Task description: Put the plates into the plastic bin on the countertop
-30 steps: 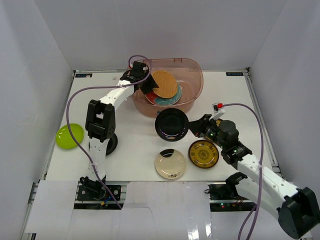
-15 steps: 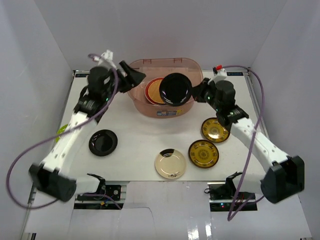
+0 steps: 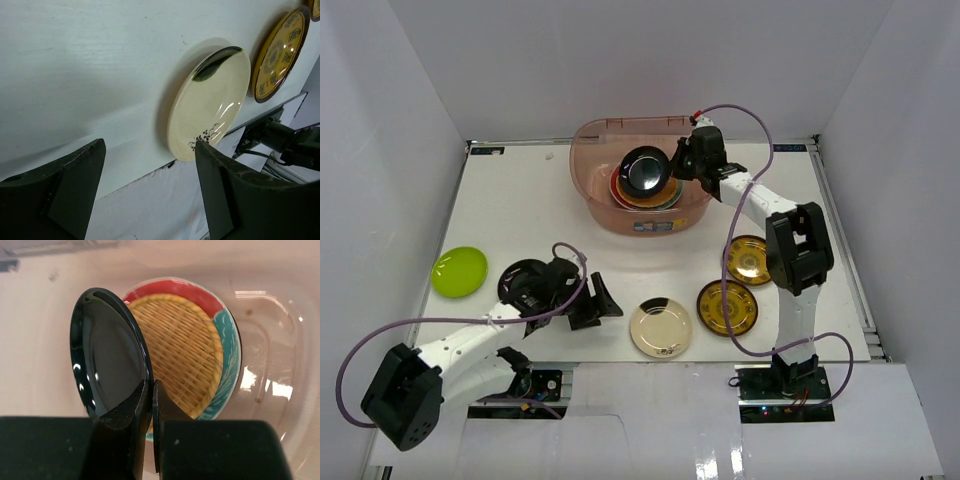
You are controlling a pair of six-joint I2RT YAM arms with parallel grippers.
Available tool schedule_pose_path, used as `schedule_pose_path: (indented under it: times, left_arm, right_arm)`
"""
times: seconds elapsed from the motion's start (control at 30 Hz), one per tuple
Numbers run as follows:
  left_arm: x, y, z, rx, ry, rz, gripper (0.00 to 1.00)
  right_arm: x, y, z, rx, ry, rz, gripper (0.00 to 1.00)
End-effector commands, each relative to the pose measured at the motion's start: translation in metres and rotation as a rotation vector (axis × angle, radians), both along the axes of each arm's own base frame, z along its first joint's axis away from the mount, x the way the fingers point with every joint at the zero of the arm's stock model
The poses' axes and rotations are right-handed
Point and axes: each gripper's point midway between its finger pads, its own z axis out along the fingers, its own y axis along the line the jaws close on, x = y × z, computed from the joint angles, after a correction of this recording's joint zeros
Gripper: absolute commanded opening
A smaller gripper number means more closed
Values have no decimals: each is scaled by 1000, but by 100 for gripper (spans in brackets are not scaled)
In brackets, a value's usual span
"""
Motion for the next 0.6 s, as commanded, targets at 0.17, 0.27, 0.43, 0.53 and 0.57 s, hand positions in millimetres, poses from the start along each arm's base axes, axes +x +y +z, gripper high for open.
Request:
schedule_pose_path:
  times: [0.17, 0.27, 0.43, 0.53, 0.57]
  left_arm:
    - [2, -71, 3, -66, -12, -169, 83]
    - [-4, -81, -18, -12, 22, -213, 79]
    - [-4, -78, -45, 55, 48, -220, 52]
    - [3, -82, -34, 32, -3, -213, 0]
    - [5, -82, -27, 24, -23, -210, 0]
  right_arm:
    - [26, 0, 43, 21, -61, -30, 58]
    - [8, -19, 73, 31, -94, -34, 77]
    - [-71, -90, 89, 85, -107, -95, 67]
    - [-136, -151, 47, 130, -71, -240, 50]
    - [-151, -170, 32, 134, -55, -299, 44]
